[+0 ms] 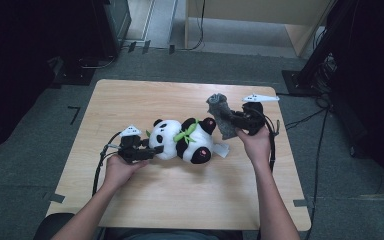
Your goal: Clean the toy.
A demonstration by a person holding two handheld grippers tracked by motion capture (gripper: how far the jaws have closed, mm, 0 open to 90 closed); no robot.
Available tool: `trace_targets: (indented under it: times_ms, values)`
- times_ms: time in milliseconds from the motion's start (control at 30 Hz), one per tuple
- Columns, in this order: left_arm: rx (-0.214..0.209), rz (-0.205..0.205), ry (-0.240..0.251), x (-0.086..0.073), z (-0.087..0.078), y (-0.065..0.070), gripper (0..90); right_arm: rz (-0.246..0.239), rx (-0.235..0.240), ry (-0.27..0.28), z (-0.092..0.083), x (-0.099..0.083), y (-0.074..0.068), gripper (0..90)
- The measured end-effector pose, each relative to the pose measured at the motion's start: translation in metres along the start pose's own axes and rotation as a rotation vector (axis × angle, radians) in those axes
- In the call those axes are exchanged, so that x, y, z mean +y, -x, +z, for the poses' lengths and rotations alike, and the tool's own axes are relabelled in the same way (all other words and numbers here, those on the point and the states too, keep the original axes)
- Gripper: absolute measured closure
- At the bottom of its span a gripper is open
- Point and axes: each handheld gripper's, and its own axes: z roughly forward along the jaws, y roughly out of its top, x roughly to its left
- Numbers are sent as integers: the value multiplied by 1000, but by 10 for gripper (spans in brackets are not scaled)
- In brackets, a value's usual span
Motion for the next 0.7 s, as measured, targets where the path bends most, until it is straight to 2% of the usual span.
trace_targets:
  times_ms: [33, 67, 200, 367, 467, 500, 533, 600, 700]
  values:
    - [0, 0, 0, 0, 0, 0, 368, 0, 0, 0, 0, 0, 0, 783]
    - [6, -3, 1, 0, 0, 1, 371, -55, 24, 12, 0, 9, -18, 783]
    - [12, -8, 9, 0, 0, 4, 379, -140, 65, 12, 8, 22, -48, 783]
    - [16, -10, 19, -2, -1, 6, 383, -216, 144, -14, 29, 37, -81, 783]
    - [21, -6, 23, -3, -1, 7, 383, -247, 212, -36, 44, 43, -100, 783]
    - [21, -6, 23, -3, -1, 7, 383, -247, 212, -36, 44, 43, -100, 783]
    - [25, -6, 29, -3, -1, 8, 383, -265, 264, -51, 55, 45, -115, 783]
    - [27, -6, 35, -4, -1, 8, 382, -276, 296, -71, 64, 44, -123, 783]
    - [30, -7, 39, -5, -2, 9, 383, -250, 364, -112, 84, 38, -132, 783]
